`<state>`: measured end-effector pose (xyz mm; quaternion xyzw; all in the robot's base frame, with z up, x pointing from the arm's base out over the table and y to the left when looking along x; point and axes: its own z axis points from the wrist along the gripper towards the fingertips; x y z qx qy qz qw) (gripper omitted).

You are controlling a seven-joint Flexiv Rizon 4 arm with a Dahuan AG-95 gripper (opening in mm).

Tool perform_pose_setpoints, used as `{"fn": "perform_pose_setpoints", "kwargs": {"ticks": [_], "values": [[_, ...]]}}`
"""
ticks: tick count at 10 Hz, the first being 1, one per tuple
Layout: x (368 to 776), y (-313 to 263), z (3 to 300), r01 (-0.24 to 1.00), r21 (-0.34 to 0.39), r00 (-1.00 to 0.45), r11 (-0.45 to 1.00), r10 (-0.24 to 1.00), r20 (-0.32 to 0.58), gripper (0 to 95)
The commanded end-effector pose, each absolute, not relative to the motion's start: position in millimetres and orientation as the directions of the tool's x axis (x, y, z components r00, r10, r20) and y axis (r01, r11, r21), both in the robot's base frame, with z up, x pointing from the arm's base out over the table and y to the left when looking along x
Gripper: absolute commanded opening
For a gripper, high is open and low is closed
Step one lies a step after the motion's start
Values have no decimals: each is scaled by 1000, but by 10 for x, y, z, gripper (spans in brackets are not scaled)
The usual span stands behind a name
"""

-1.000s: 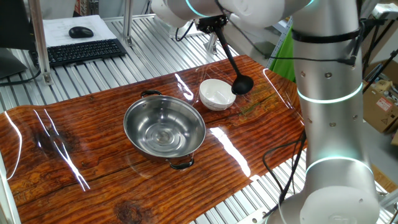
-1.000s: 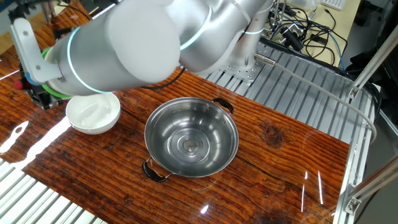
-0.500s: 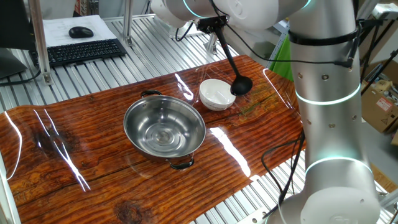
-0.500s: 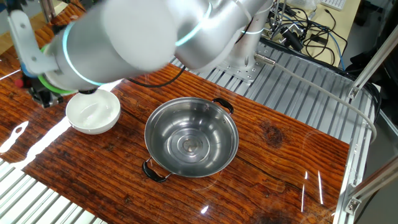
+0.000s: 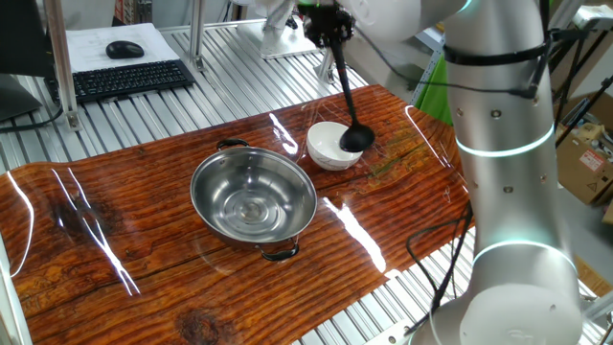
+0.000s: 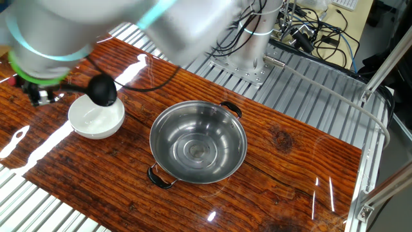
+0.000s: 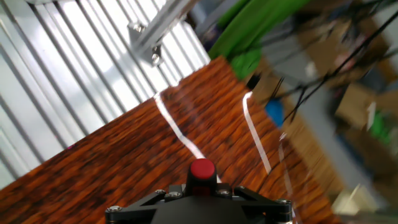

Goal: Scoop water with a large spoon from one bowl to another

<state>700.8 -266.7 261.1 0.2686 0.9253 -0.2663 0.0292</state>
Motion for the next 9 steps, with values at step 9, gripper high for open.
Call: {"fn": "perform_pose_setpoints", "kwargs": {"ticks": [9], "values": [[6659,-2144,2724,637,-355,-747,684,662,-63,0]]}}
